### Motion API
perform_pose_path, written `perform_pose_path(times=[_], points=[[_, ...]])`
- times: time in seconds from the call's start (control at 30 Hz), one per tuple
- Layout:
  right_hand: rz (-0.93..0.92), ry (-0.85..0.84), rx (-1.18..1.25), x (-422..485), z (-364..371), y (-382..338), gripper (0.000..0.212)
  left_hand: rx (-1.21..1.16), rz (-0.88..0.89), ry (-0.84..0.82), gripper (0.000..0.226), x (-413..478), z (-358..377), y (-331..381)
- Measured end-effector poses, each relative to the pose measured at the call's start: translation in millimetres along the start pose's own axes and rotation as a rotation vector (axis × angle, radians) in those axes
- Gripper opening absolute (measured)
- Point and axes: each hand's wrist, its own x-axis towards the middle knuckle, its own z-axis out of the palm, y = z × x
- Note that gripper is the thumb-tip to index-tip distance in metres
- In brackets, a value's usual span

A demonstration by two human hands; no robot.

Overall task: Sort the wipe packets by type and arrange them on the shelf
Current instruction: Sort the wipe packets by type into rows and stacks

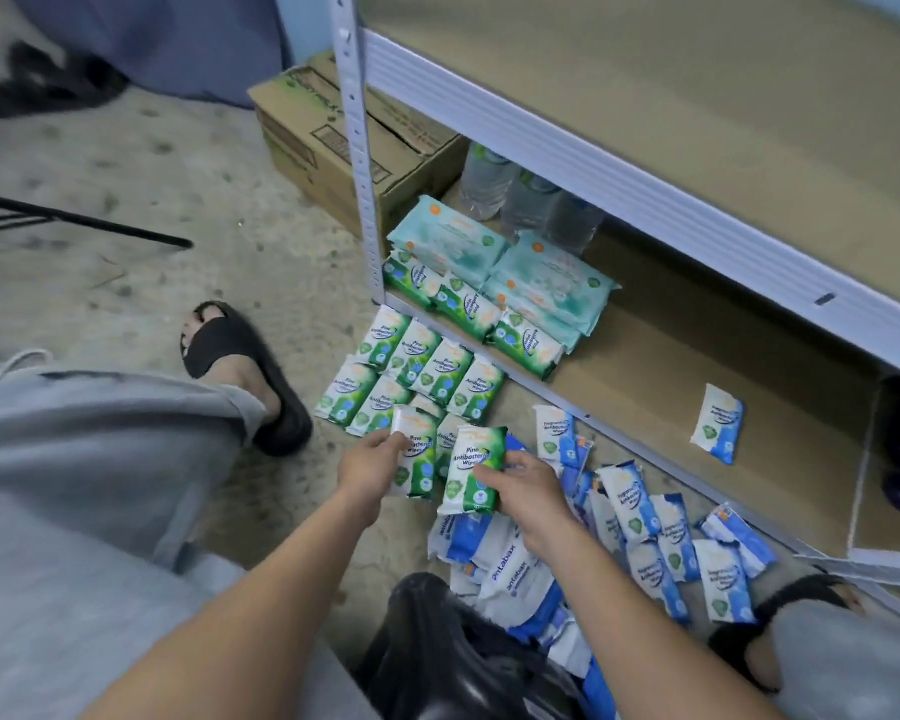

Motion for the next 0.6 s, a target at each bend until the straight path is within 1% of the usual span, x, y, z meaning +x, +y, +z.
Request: perform_pose_path(times=[0.03, 0.07, 0.13, 0.23, 0.3, 0.4, 0.43, 0.53, 0.6], points=[[0.014, 0.003, -0.050, 6.5, 7.1, -2.4, 0.048, 0.022, -0.001, 0.024, 0.010, 6.5, -5.0, 1.4], [0.020, 0.003, -0.087, 13.4, 13.7, -4.4, 0.049, 0.048, 0.005, 0.041, 0.013, 14.8, -10.0, 2.8], [0.028, 0.006, -0.154, 25.1, 25.6, -10.4, 0.043, 0.100, 0.013, 0.069, 0.013, 37.6, -20.8, 4.9], [0.044, 0.024, -0.257, 46.8, 43.2, -15.4, 0.048, 0.302, 0.060, 0.111, 0.018, 72.1, -37.4, 13.1], [0.052, 0.032, -0.314, 59.4, 57.6, -19.9, 0.042, 0.447, 0.101, 0.088, 0.025, 93.8, -47.4, 22.6], [0.095, -0.002, -0.330, 78.9, 80.4, -24.1, 0.021, 0.646, 0.192, 0.020, 0.036, 124.4, -58.2, 35.6], [0.102, -0.004, -0.323, 83.2, 90.9, -27.3, 0.017, 0.702, 0.228, -0.003, 0.037, 133.6, -61.6, 39.1], [0.065, -0.017, -0.325, 99.1, 117.4, -30.4, 0.025, 0.804, 0.341, -0.034, 0.029, 154.7, -69.9, 44.5], [0.044, -0.011, -0.311, 107.2, 128.5, -27.6, 0.034, 0.820, 0.390, 0.002, 0.028, 165.0, -73.5, 43.9]])
